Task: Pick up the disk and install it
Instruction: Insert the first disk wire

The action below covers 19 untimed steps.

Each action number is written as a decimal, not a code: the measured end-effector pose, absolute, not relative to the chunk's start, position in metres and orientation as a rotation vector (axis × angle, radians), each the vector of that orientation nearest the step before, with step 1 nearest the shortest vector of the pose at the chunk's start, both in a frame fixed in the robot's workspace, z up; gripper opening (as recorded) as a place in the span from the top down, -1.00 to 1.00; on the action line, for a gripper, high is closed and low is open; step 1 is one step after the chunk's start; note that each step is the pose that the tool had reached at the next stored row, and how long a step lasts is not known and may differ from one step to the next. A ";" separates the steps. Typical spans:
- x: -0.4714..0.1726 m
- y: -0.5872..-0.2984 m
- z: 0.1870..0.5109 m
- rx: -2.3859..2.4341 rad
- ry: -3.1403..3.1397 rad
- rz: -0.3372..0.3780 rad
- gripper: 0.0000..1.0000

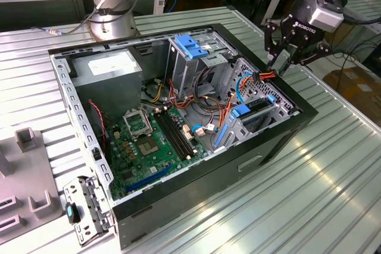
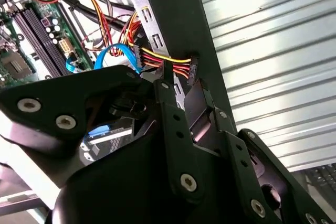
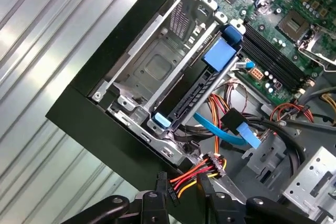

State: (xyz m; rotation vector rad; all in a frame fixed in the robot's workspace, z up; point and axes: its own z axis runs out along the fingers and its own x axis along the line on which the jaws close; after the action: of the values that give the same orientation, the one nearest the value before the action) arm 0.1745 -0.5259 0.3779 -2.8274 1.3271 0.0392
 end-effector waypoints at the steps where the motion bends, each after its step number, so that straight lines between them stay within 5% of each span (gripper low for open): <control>1: 0.175 -0.526 0.378 -2.829 1.324 0.039 0.28; 19: 0.181 -0.526 0.368 -2.990 0.909 0.036 0.28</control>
State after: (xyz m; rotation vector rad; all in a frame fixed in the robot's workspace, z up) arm 0.1809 -0.5261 0.3677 -2.9898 0.9091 0.0365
